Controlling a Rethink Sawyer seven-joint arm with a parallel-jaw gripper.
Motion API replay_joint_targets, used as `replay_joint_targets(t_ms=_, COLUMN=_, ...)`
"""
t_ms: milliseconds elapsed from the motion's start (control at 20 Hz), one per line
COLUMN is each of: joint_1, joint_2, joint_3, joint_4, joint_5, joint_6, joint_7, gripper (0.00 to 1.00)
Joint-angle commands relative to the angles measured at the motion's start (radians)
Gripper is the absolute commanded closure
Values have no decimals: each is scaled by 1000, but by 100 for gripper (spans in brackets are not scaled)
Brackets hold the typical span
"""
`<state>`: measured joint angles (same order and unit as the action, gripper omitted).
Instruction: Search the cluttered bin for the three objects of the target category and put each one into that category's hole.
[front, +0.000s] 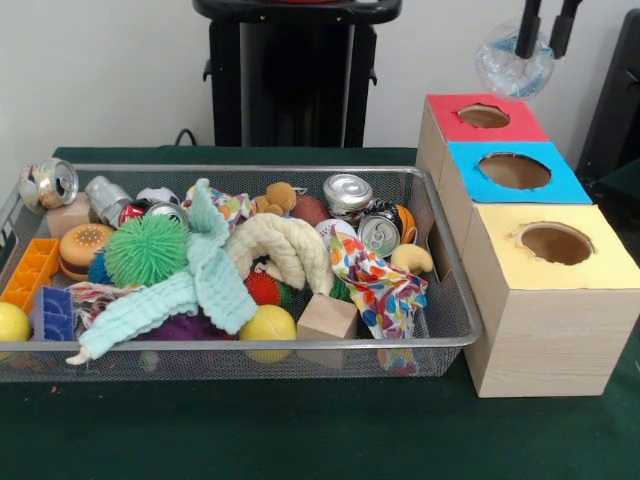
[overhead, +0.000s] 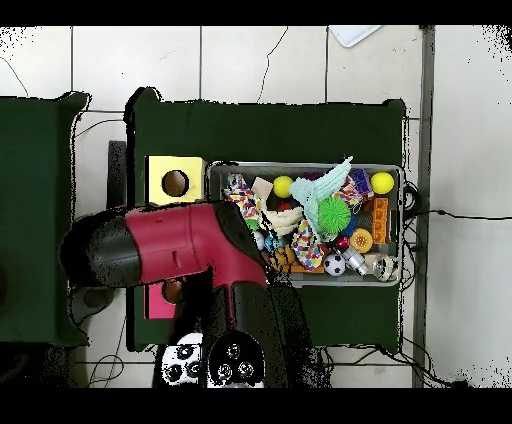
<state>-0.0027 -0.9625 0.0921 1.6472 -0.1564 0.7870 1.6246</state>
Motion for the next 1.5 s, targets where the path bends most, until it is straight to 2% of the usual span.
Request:
replay_joint_targets(t_ms=50, joint_1=31, joint_2=30, joint_3=-54, joint_4=162, joint_5=38, joint_6=-65, joint_7=293, gripper=100)
replay_joint_targets(t_ms=400, joint_1=95, joint_2=63, joint_3=-90, joint_4=198, joint_5=28, joint_6=-91, joint_7=304, gripper=100)
replay_joint_targets(t_ms=700, joint_1=118, joint_2=76, joint_3=-100, joint_4=261, joint_5=24, joint_6=-163, joint_7=288, gripper=100)
replay_joint_targets(t_ms=1200, joint_1=150, joint_2=155, joint_3=-114, joint_4=248, joint_5=40, joint_6=-248, joint_7=302, gripper=100)
replay_joint_targets(t_ms=1500, joint_1=173, joint_2=204, joint_3=-119, joint_4=203, joint_5=68, joint_6=-264, joint_7=304, gripper=100)
